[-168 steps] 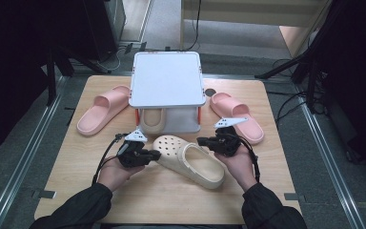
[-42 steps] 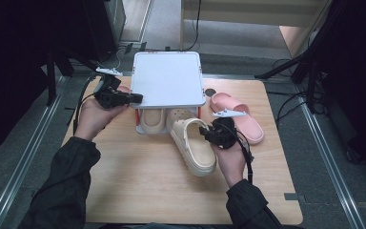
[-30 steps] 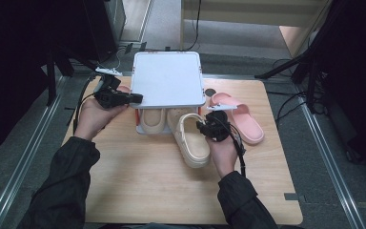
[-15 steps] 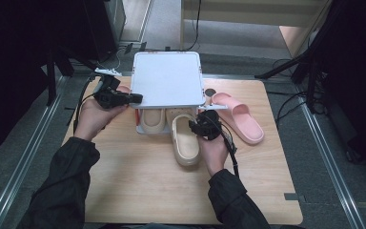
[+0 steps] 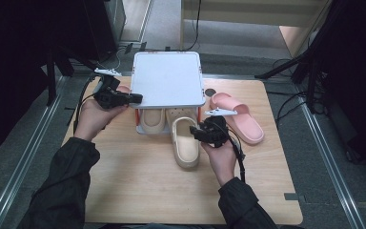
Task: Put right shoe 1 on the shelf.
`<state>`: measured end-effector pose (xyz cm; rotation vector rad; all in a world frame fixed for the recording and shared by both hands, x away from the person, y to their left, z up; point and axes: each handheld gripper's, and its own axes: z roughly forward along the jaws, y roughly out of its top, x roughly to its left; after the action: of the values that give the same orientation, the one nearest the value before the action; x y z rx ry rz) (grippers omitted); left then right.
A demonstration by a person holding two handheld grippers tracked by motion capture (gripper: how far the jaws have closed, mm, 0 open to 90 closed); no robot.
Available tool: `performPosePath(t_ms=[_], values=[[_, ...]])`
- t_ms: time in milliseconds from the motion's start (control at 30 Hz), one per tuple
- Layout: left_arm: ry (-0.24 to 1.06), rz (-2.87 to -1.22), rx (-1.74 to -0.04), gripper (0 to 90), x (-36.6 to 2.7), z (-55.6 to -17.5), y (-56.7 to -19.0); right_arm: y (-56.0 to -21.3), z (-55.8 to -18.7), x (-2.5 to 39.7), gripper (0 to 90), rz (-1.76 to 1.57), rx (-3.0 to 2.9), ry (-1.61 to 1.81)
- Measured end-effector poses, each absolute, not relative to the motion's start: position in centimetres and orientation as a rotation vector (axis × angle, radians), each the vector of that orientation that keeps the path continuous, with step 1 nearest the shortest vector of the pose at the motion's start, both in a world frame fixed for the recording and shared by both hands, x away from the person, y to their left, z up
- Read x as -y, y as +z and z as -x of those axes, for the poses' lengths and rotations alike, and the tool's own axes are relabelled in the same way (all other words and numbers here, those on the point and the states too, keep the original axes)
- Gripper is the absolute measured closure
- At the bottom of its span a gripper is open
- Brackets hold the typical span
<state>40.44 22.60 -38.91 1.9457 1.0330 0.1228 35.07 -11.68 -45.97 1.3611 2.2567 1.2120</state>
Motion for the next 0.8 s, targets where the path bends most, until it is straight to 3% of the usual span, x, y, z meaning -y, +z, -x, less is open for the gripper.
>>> performPosePath(t_ms=[233, 400, 567, 800], values=[[0.112, -1.935, -1.043, 86.0, -22.7, -40.4, -39.0, -45.3, -32.0, 12.8, 56.5, -1.274, -2.307, 1.229], [0.143, -1.951, -1.039, 86.0, -22.4, -40.2, -38.8, -46.1, -29.8, 13.6, 68.1, -1.253, -2.343, 1.289], [0.149, -1.954, -1.037, 85.8, -22.3, -40.2, -38.8, -47.2, -27.9, 13.8, 86.6, -1.233, -2.392, 1.322], [0.133, -1.943, -1.037, 85.6, -22.5, -40.3, -38.9, -49.4, -26.1, 12.7, 90.0, -1.2, -2.452, 1.313]])
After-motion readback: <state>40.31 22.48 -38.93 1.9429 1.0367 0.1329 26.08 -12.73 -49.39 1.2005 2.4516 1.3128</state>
